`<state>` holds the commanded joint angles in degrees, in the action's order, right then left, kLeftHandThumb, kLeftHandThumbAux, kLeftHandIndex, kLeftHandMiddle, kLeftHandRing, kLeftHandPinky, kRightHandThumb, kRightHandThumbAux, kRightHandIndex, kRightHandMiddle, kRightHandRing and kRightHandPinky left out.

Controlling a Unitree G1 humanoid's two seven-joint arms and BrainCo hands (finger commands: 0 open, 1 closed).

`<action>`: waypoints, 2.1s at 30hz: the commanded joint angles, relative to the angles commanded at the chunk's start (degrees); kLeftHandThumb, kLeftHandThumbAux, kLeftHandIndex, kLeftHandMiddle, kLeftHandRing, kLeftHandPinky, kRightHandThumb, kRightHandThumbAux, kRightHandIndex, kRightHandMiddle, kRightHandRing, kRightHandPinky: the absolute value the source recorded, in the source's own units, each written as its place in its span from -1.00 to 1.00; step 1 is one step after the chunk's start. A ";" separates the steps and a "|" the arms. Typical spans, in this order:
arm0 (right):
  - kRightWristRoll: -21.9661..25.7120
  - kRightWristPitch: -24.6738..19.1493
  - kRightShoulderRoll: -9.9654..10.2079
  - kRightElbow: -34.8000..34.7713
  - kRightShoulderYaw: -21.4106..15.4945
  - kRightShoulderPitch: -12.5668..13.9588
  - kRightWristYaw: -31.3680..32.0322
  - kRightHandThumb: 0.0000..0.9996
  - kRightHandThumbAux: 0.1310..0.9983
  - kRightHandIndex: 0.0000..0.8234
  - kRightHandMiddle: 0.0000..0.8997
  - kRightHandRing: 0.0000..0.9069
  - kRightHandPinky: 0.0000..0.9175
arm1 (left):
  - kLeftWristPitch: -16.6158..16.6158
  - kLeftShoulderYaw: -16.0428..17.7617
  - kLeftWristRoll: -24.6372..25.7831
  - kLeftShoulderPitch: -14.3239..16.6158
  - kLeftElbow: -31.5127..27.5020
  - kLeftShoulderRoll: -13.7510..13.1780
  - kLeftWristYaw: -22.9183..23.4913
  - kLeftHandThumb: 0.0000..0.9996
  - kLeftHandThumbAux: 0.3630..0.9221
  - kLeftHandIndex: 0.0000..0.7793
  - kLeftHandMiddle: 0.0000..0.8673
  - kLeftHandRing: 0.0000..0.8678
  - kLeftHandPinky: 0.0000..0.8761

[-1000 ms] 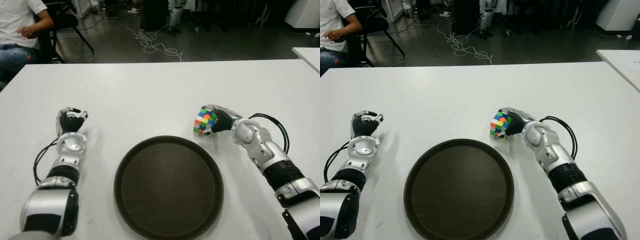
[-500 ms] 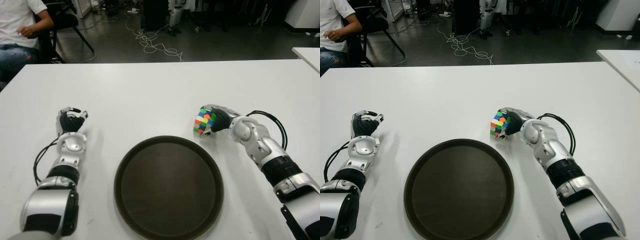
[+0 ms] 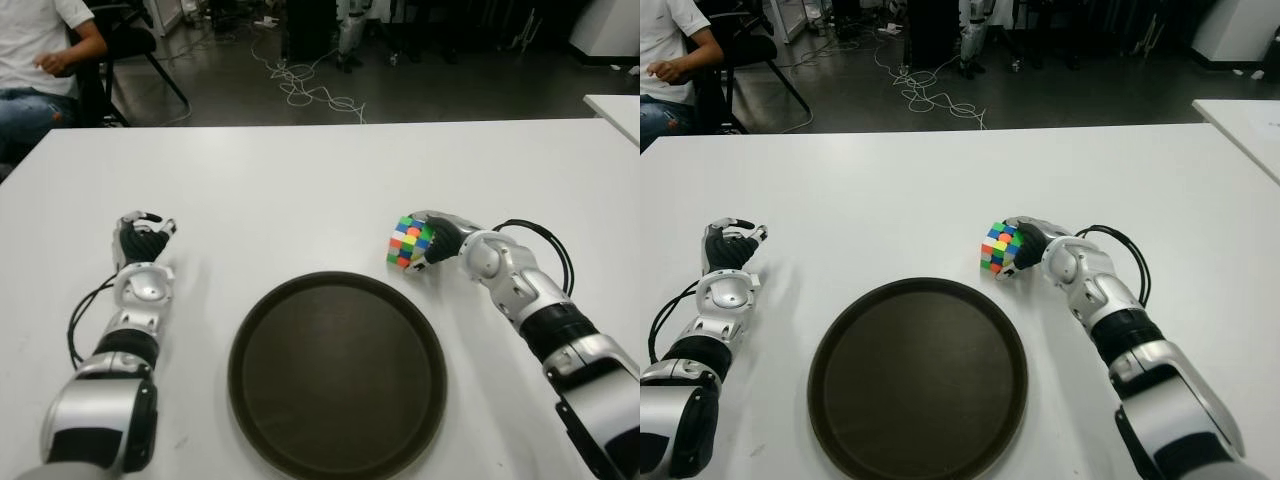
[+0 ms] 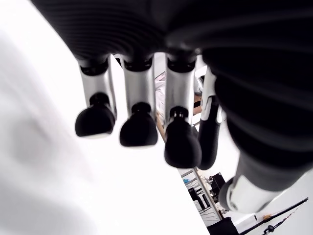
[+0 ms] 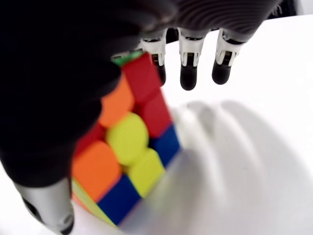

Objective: Pick up the Rubik's Cube and put it in the plate

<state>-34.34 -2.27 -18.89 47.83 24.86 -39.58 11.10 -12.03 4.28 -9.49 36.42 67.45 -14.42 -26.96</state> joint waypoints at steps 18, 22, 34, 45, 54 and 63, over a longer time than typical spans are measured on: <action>-0.01 2.63 2.49 12.01 0.63 -4.68 -3.30 -1.00 0.46 -0.85 -0.80 -0.84 -0.95 | -0.48 0.44 0.42 -0.11 0.01 0.12 0.10 0.43 0.21 0.13 0.86 0.88 0.86; 0.08 2.80 2.70 13.05 0.68 -5.05 -3.60 -1.00 0.46 -0.86 -0.80 -0.85 -0.95 | -0.53 0.49 0.42 -0.14 -0.02 0.17 0.00 0.42 0.21 0.13 0.86 0.88 0.85; 0.04 3.72 3.24 14.92 0.75 -5.55 -5.29 -1.00 0.47 -0.82 -0.78 -0.82 -0.98 | -0.73 0.39 0.32 -0.22 0.00 0.15 0.33 0.42 0.21 0.13 0.87 0.88 0.84; 1.12 5.60 3.54 16.02 -0.17 -5.39 -8.13 -1.00 0.44 -0.71 -0.72 -0.75 -0.87 | -0.44 0.32 0.27 -0.19 -0.11 0.09 0.65 0.42 0.21 0.13 0.88 0.88 0.85; 1.18 5.85 3.68 16.25 -0.15 -5.35 -8.87 -1.00 0.42 -0.72 -0.71 -0.72 -0.81 | -0.51 0.34 0.27 -0.21 -0.21 0.17 0.34 0.42 0.21 0.13 0.88 0.88 0.84; 2.00 6.27 3.87 16.07 -0.81 -4.97 -9.28 -1.00 0.46 -0.68 -0.69 -0.69 -0.78 | -0.48 0.34 0.21 -0.32 -0.43 0.27 -0.06 0.42 0.21 0.13 0.87 0.88 0.84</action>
<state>-32.33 4.00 -15.03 63.90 24.05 -44.54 1.82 -12.51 4.61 -9.27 36.09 67.01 -14.16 -27.02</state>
